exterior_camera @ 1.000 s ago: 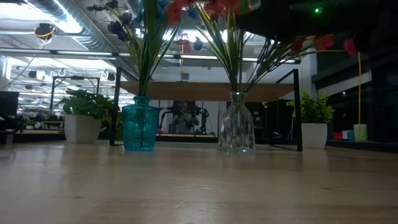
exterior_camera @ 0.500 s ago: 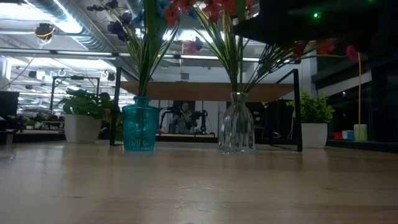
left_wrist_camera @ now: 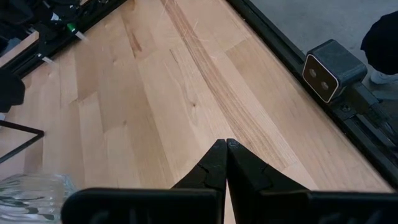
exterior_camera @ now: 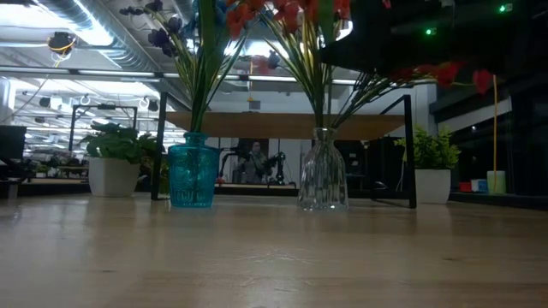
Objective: Pick and place flowers into a vace then onto a shelf
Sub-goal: Put the red orange flower into the transparent vase
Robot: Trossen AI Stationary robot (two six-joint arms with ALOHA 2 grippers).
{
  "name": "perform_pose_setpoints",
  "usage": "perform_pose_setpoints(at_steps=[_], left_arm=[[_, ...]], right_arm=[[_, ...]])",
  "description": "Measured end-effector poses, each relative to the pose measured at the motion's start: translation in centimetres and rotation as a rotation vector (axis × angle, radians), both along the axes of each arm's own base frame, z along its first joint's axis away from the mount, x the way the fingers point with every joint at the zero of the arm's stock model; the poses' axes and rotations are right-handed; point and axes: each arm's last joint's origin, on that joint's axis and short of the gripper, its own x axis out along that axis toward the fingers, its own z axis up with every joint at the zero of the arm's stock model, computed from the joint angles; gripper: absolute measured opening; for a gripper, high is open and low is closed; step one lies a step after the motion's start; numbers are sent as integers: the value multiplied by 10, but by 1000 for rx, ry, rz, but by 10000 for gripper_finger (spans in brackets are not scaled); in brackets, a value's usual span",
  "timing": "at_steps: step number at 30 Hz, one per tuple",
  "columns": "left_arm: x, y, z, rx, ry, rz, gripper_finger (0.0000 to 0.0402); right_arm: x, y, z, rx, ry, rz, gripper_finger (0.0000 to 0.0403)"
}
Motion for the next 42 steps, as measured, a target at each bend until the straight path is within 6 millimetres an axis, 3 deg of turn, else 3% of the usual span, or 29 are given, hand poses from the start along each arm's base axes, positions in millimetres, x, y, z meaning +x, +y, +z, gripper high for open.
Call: perform_pose_setpoints(at_steps=[17, 42], left_arm=[[0, 0, 0, 1, 3, -1, 3], [-2, -2, 0, 6, 4, -9, 3]], right_arm=[[4, 2, 5, -63, 29, -6, 92], [5, 2, 5, -61, 19, 8, 95]])
